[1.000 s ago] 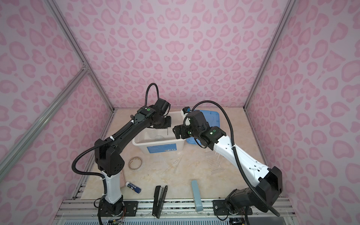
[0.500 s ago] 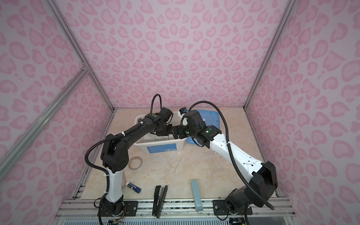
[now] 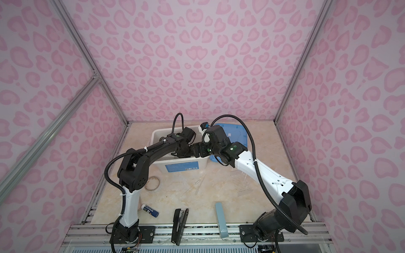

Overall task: Organize the chemistry lab equipment
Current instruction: 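Lower the tweezers into the bin and open the left gripper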

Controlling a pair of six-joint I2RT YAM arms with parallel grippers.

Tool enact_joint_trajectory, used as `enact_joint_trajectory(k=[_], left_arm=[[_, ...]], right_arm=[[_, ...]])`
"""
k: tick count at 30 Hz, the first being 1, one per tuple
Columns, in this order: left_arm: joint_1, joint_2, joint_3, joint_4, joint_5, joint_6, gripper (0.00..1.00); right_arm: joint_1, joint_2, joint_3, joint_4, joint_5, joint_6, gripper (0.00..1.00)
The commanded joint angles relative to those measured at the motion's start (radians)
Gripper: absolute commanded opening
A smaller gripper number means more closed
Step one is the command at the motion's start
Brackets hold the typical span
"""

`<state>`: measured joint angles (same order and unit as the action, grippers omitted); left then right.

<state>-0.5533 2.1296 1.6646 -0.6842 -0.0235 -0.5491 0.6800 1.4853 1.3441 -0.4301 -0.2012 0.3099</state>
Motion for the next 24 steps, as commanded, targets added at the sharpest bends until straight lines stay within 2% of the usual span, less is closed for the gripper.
enact_joint_trajectory(k=[1,4,12,15,22,24], left_arm=[[0.003,-0.002,-0.029,0.040,-0.002,-0.008,0.03],[0.008,-0.013,-0.045,0.033,-0.035,-0.003,0.03],[0.042,-0.035,-0.121,0.073,-0.033,0.001,0.03],[0.043,-0.026,-0.124,0.078,-0.017,0.003,0.07],[0.043,-0.032,-0.127,0.088,-0.002,0.011,0.27],[0.043,-0.039,-0.126,0.082,-0.016,0.012,0.28]], right_arm=[[0.004,0.005,-0.010,0.019,0.008,-0.002,0.90],[0.004,0.004,-0.015,0.023,0.009,-0.002,0.90],[0.007,0.002,-0.025,0.023,0.011,-0.003,0.90],[0.007,0.003,-0.025,0.023,0.013,-0.004,0.89],[0.006,0.002,-0.031,0.024,0.014,-0.001,0.89],[0.006,0.001,-0.034,0.026,0.017,0.000,0.89]])
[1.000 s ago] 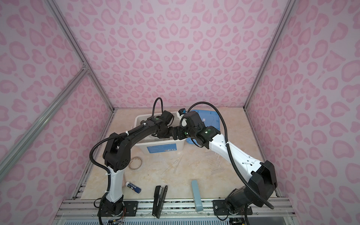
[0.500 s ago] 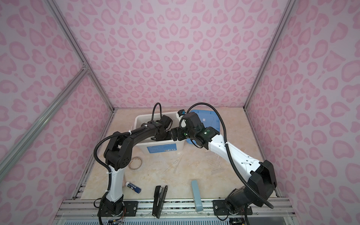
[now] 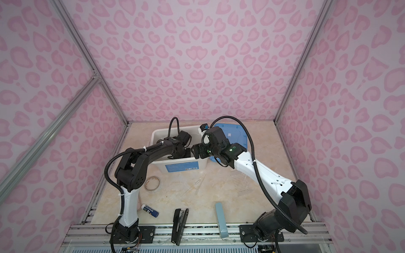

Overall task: Organize the chemistry lab equipment
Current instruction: 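Lower the tweezers into the bin and open the left gripper, then raise the open left gripper up out of the bin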

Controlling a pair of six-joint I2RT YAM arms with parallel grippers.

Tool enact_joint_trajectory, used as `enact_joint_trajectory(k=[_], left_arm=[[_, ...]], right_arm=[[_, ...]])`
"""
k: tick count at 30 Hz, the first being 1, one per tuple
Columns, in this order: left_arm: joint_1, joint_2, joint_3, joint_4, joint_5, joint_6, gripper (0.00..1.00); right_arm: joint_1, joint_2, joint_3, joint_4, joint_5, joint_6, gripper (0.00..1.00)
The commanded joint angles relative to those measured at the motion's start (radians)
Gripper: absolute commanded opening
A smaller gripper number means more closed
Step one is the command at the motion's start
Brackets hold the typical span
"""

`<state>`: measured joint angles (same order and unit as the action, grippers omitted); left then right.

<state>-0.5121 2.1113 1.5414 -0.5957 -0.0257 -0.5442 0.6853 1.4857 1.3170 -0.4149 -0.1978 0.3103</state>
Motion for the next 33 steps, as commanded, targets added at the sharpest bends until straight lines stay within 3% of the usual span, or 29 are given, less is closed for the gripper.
enact_joint_trajectory(k=[1,9,13,18,27,33], left_arm=[[0.001,-0.023,-0.001,-0.011,-0.015,0.009,0.29],[0.001,-0.078,0.000,-0.022,-0.021,0.019,0.52],[0.001,-0.116,-0.003,-0.024,-0.026,0.021,0.54],[0.001,-0.166,0.001,-0.036,-0.040,0.027,0.64],[0.000,-0.304,0.003,-0.047,-0.046,0.030,0.94],[-0.002,-0.432,-0.007,-0.061,-0.023,0.038,0.98]], right_arm=[[0.002,0.000,-0.006,0.011,0.014,-0.001,0.89],[0.003,-0.001,0.000,0.011,0.015,0.004,0.89],[0.007,-0.002,0.008,0.001,0.022,0.002,0.89],[0.014,-0.011,0.012,-0.005,0.032,0.002,0.89],[0.018,-0.052,0.019,-0.019,0.066,0.005,0.91],[0.032,-0.112,-0.005,-0.022,0.093,0.022,0.95]])
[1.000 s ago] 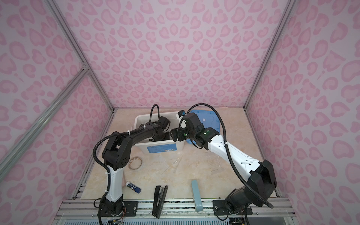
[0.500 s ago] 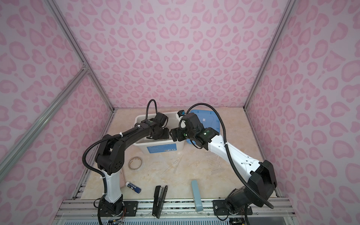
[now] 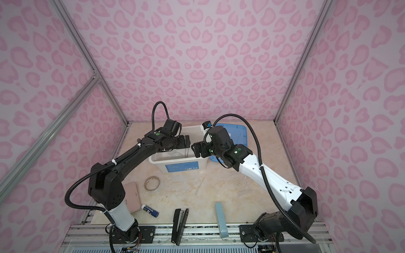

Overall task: Organize the chemistry lab equipment
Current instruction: 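Raise the open left gripper up out of the bin, then close the left gripper on a clear pipette while the right draws back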

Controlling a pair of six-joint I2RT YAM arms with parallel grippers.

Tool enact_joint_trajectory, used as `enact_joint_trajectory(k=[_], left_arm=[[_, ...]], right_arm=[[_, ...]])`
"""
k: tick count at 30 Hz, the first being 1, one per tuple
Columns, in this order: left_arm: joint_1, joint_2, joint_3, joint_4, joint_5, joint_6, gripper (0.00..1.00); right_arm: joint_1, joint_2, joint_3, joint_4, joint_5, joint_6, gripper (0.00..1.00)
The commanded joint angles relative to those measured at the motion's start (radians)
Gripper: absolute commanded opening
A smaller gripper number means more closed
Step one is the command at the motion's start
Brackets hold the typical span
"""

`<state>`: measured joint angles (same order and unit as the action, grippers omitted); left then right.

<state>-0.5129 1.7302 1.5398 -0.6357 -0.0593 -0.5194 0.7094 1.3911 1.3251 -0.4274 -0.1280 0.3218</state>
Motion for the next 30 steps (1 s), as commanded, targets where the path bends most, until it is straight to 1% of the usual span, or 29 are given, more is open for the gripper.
enact_joint_trajectory(k=[1,4,7,9,10,12,15,17,19,20,22,27,28,30], left_arm=[[-0.001,-0.077,-0.010,-0.023,0.019,0.012,0.98],[-0.001,-0.146,-0.001,-0.058,0.056,0.017,0.98],[-0.005,-0.219,0.004,-0.097,0.075,0.053,0.98],[-0.006,-0.278,-0.005,-0.120,0.083,0.066,0.98],[-0.006,-0.308,-0.017,-0.126,0.092,0.068,0.98],[-0.006,-0.363,-0.045,-0.131,0.132,0.083,0.98],[-0.016,-0.438,-0.109,-0.131,0.184,0.094,0.98],[-0.032,-0.486,-0.157,-0.133,0.191,0.094,0.98],[-0.055,-0.521,-0.188,-0.140,0.223,0.085,0.99],[-0.071,-0.537,-0.223,-0.137,0.238,0.062,1.00],[-0.114,-0.556,-0.272,-0.126,0.261,0.031,0.96],[-0.245,-0.557,-0.377,-0.096,0.250,0.007,0.95],[-0.262,-0.554,-0.395,-0.083,0.247,0.002,0.94],[-0.291,-0.549,-0.437,-0.057,0.229,-0.025,0.89]], right_arm=[[0.011,-0.028,-0.021,-0.011,0.038,0.015,0.96],[0.016,-0.071,-0.056,0.002,0.054,0.053,0.96],[0.034,-0.121,-0.104,0.033,0.062,0.089,0.96],[0.047,-0.139,-0.120,0.016,0.079,0.103,0.97],[0.057,-0.144,-0.119,-0.014,0.102,0.114,0.99],[0.075,-0.155,-0.120,-0.058,0.117,0.118,0.99],[0.106,-0.200,-0.172,-0.053,0.104,0.126,0.99],[0.115,-0.229,-0.206,-0.056,0.098,0.140,0.99],[0.125,-0.259,-0.250,-0.066,0.108,0.157,0.98],[0.131,-0.277,-0.281,-0.068,0.111,0.166,0.99],[0.133,-0.311,-0.343,-0.071,0.114,0.185,0.98],[0.133,-0.392,-0.504,-0.044,0.097,0.231,0.98],[0.134,-0.403,-0.525,-0.038,0.090,0.240,0.98],[0.134,-0.427,-0.563,-0.034,0.088,0.255,0.98]])
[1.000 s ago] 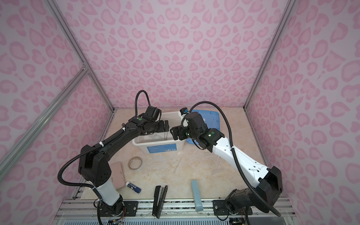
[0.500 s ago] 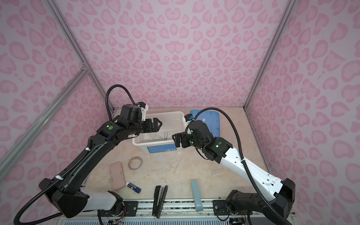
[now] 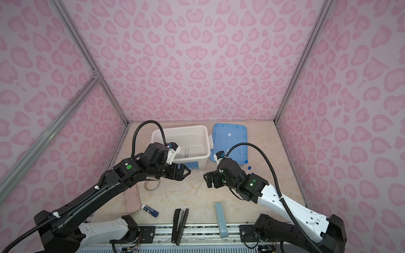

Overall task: Organize the chemistry lab equipment
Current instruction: 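Close the left gripper on a clear pipette while the right draws back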

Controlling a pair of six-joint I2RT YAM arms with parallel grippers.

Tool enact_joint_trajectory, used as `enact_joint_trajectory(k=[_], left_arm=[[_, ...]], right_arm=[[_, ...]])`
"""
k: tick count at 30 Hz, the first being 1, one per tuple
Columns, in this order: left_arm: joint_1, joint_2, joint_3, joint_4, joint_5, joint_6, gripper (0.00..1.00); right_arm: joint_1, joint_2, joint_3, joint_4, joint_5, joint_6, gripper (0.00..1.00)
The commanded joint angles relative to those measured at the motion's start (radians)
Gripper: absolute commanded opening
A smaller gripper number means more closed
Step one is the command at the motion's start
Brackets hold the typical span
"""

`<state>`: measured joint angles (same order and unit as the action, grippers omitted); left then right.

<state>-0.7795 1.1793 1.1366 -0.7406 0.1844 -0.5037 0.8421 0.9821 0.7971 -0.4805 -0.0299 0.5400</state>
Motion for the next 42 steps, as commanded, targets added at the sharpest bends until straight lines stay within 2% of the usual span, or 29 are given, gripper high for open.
enact_joint_trajectory(k=[1,4,10,15,19,23,36,37,42], left_arm=[[-0.037,-0.004,-0.062,0.074,-0.037,-0.065,0.88],[-0.063,-0.007,-0.142,0.158,-0.043,-0.114,0.79],[-0.147,0.144,-0.159,0.163,-0.109,-0.099,0.74],[-0.183,0.262,-0.177,0.213,-0.121,-0.099,0.55],[-0.203,0.354,-0.176,0.249,-0.121,-0.101,0.51],[-0.220,0.428,-0.167,0.260,-0.142,-0.101,0.41],[-0.237,0.549,-0.115,0.262,-0.237,-0.091,0.37],[-0.237,0.556,-0.108,0.261,-0.243,-0.084,0.33],[-0.239,0.593,-0.079,0.256,-0.247,-0.066,0.31]], right_arm=[[0.001,-0.029,-0.049,0.015,-0.006,0.043,0.98],[0.002,-0.069,-0.082,0.005,0.021,0.060,0.98],[-0.001,-0.093,-0.105,-0.025,0.063,0.068,0.98],[-0.005,-0.083,-0.108,-0.030,0.071,0.063,0.98],[-0.005,-0.074,-0.113,-0.023,0.069,0.064,0.98],[-0.005,-0.074,-0.113,-0.025,0.071,0.062,0.98],[-0.011,-0.104,-0.130,-0.027,0.073,0.063,0.98],[-0.012,-0.106,-0.130,-0.029,0.073,0.063,0.98],[-0.018,-0.115,-0.131,-0.034,0.073,0.058,0.98]])
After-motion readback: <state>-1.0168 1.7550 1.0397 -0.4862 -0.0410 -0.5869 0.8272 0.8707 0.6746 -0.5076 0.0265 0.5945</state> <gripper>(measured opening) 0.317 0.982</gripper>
